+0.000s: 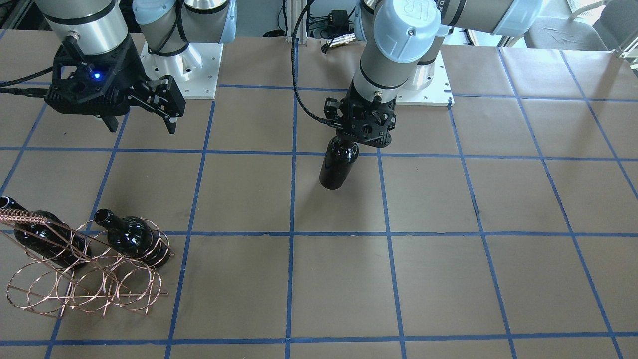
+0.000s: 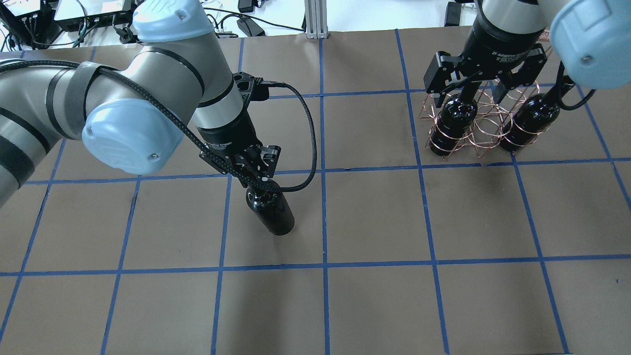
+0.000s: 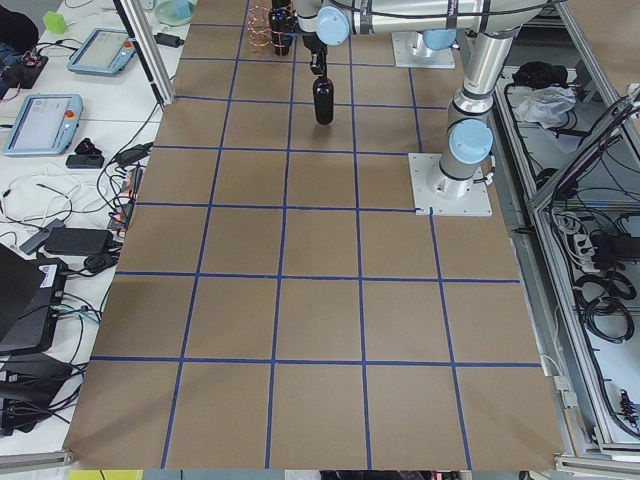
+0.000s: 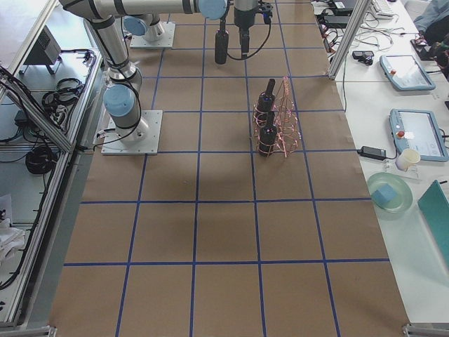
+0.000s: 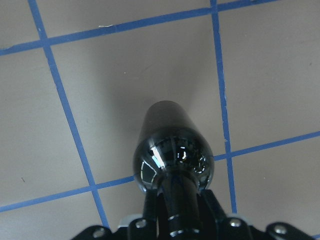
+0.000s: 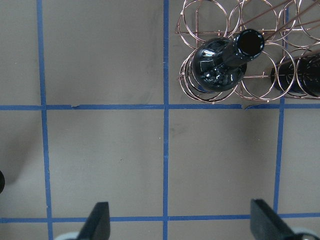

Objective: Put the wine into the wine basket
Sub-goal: 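Carry the bottle toward the table center and stand it upright, then open the left gripper and raise it away while the right arm moves toward the bottle, then lower the right gripper over the upright bottle and grasp its neck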

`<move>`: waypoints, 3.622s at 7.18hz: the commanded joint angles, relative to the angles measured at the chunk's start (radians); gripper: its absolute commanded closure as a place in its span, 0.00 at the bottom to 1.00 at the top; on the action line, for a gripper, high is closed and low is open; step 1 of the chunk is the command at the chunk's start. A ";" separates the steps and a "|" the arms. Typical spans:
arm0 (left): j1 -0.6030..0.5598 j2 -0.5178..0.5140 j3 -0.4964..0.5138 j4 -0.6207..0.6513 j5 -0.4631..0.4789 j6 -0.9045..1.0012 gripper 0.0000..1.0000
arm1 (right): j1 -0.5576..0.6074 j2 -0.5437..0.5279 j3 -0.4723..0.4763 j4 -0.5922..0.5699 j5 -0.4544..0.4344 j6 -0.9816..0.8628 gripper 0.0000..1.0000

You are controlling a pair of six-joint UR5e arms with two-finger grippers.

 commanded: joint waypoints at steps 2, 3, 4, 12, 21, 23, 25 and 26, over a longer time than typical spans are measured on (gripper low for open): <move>-0.001 0.004 -0.027 -0.002 0.002 -0.005 1.00 | 0.000 0.000 0.000 0.002 0.000 0.000 0.01; 0.001 0.001 -0.027 -0.002 0.002 -0.007 1.00 | 0.000 0.000 0.000 0.002 -0.001 0.000 0.01; 0.001 0.000 -0.027 -0.006 0.002 -0.008 1.00 | 0.000 0.000 0.000 0.002 -0.002 0.000 0.01; 0.033 0.023 0.145 -0.113 0.006 -0.091 0.00 | 0.002 -0.002 0.002 0.002 0.000 0.002 0.01; 0.407 0.047 0.236 -0.147 0.199 0.124 0.00 | 0.348 -0.018 -0.011 -0.025 -0.008 0.451 0.02; 0.410 0.059 0.226 -0.178 0.261 0.128 0.00 | 0.556 0.047 -0.014 -0.112 -0.011 0.646 0.03; 0.409 0.059 0.224 -0.181 0.255 0.128 0.00 | 0.627 0.109 -0.026 -0.152 -0.005 0.748 0.01; 0.409 0.058 0.223 -0.180 0.252 0.128 0.00 | 0.637 0.147 -0.026 -0.165 -0.012 0.762 0.01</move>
